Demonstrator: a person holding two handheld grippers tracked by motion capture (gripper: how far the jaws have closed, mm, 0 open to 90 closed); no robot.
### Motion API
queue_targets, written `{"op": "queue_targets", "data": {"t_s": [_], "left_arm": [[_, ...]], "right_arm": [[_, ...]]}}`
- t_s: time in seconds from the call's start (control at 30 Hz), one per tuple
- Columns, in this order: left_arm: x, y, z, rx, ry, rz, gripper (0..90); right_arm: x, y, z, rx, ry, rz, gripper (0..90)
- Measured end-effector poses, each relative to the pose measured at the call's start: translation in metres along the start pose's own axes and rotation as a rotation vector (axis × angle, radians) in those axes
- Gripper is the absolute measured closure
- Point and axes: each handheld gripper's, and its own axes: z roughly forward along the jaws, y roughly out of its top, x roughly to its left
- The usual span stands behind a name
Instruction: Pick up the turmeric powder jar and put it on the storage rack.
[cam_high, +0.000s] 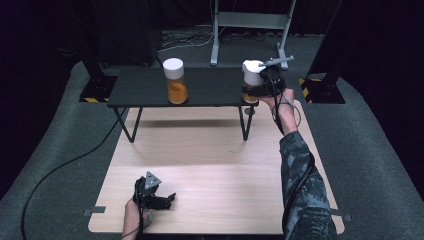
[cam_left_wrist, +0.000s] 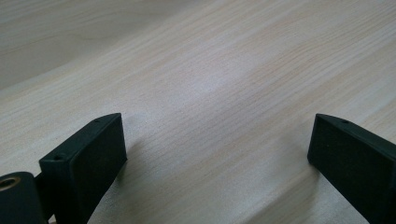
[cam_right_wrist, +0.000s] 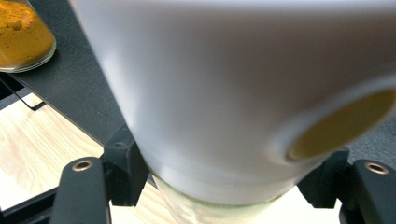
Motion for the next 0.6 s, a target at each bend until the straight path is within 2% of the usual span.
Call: {"op": "queue_targets", "data": {"t_s": [0.1, 0.2, 0.33, 0.5, 0.6], "left_arm": [[0.0, 0.0, 0.0, 0.001, 0.0, 0.002, 3.9], [0.0, 0.001, 0.0, 0.004, 0.0, 0.005, 3.8], [0.0, 0.0, 0.0, 0.002, 0.0, 0.002, 3.8], [0.0, 0.0, 0.0, 0.002, 0.0, 0.002, 3.8], [0.0, 0.0, 0.0, 0.002, 0.0, 0.002, 3.8]], "right_arm": [[-0.001, 0.001, 0.0, 0.009, 0.014, 0.007, 22.3], [-0.001, 0.005, 0.001, 0.04, 0.025, -0.001, 8.2], [0.001, 0.007, -0.002, 0.07, 0.022, 0.0, 3.1], [-0.001, 0.005, -0.008, 0.103, 0.028, 0.004, 1.4], [0.001, -0.007, -0.016, 0.116, 0.028, -0.012, 0.7]]}}
